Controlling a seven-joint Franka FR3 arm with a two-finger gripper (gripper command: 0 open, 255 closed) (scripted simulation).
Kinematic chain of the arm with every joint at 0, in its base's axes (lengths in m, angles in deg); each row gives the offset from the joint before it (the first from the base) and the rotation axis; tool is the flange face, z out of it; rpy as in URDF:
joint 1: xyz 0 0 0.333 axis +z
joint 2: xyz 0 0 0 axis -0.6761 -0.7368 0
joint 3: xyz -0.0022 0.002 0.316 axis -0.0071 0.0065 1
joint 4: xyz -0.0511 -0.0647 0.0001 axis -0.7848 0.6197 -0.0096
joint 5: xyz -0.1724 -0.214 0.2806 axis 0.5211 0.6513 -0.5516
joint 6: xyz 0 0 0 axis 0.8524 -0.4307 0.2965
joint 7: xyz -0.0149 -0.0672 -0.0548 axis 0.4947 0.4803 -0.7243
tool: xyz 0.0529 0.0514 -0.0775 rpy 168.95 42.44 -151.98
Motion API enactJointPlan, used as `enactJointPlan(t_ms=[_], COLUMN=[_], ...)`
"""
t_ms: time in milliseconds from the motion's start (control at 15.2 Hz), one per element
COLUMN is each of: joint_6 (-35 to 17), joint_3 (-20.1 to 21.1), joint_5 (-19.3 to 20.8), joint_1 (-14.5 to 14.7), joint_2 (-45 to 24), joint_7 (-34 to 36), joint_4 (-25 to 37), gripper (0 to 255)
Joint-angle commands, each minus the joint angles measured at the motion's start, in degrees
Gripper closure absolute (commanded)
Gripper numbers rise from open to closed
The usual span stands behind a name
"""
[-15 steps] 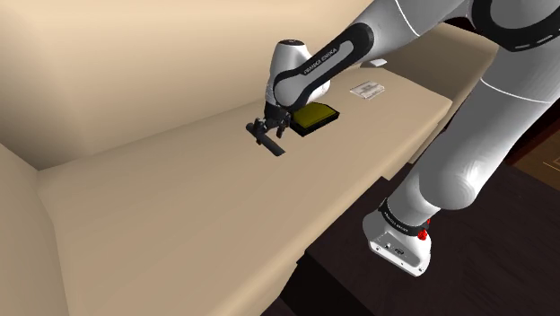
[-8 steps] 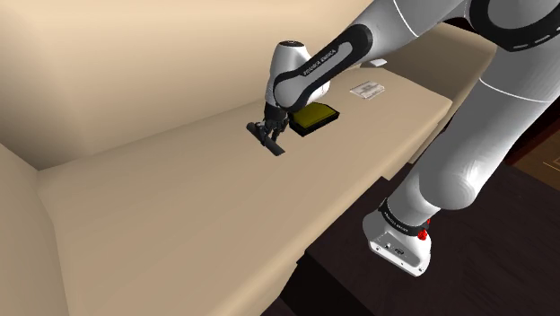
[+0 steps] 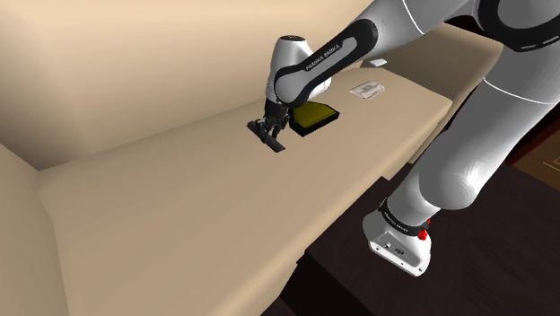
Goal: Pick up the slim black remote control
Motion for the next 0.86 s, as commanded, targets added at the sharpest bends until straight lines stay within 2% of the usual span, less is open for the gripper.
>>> enactJointPlan(t_ms=[0,660,792], joint_6=[1.63,9.61,9.74], joint_3=[-0.04,-0.12,-0.12], joint_5=[0.02,0.18,0.19], joint_1=[-0.05,-0.14,-0.14], joint_2=[1.36,7.05,7.13], joint_7=[0.00,0.38,0.38], joint_4=[0.25,2.56,2.60], gripper=[255,255,255])
